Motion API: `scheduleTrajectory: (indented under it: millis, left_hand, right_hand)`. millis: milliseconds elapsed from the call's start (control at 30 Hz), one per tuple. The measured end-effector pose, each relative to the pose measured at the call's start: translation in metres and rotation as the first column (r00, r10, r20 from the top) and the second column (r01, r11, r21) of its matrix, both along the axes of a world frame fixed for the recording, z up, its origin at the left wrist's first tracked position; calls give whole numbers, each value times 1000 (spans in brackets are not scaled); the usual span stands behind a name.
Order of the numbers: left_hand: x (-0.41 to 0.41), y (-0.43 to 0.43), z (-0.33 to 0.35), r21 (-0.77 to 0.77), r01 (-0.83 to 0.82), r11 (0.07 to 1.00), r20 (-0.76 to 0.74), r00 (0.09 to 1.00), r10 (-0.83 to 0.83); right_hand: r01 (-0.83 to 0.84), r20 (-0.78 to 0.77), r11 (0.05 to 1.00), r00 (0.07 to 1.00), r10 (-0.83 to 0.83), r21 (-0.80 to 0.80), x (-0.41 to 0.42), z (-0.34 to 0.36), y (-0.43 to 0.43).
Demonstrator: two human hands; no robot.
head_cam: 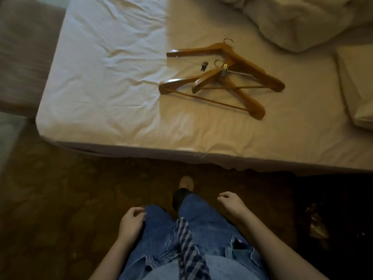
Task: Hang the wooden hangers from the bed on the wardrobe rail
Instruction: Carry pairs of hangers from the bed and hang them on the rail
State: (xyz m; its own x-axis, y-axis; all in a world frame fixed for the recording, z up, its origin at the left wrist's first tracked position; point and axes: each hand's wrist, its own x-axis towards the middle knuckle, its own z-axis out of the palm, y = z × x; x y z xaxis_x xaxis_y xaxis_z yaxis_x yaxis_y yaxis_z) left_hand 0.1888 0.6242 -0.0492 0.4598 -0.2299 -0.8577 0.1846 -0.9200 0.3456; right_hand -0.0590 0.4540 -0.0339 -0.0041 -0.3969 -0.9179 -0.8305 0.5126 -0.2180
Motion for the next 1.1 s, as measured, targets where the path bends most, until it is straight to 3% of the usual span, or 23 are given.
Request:
scheduleTrajectory:
  millis: [167, 367, 633, 733, 800, 900, 1000, 1100]
  left_hand:
    - [11, -63, 10, -79, -63, 995, 34, 997, 66]
    - [42, -119, 7, -69, -6, 998, 9, 1000, 7]
    - [121, -215, -11, -57, 82, 995, -122, 989, -88]
    - [147, -255, -13, -43, 138, 989, -108, 984, -142]
    - [163, -285, -13, -72, 257, 964, -56, 964, -261]
    - [183, -329, -9, -130, 365, 922, -35, 928, -372]
    - [197, -367, -7, -192, 354, 915, 2, 933, -360]
    - [203, -405, -9, -276, 245, 929, 6, 967, -253]
  right_hand:
    - [-106, -49, 992, 994, 103, -74, 10, 0, -86]
    - [8, -29, 995, 1000, -11, -101, 24, -9, -129]
    - [179, -112, 983, 979, -173, 43, 78, 12, -107]
    - [186, -143, 970, 976, -164, 156, 101, 29, -110]
    - [173, -165, 970, 976, -145, 173, 113, 35, -115]
    - [193, -200, 971, 966, -163, 141, 127, 35, -122]
    - [329, -274, 942, 915, -297, 75, 142, 31, -141]
    - [492, -247, 851, 815, -525, -185, 167, 23, -193]
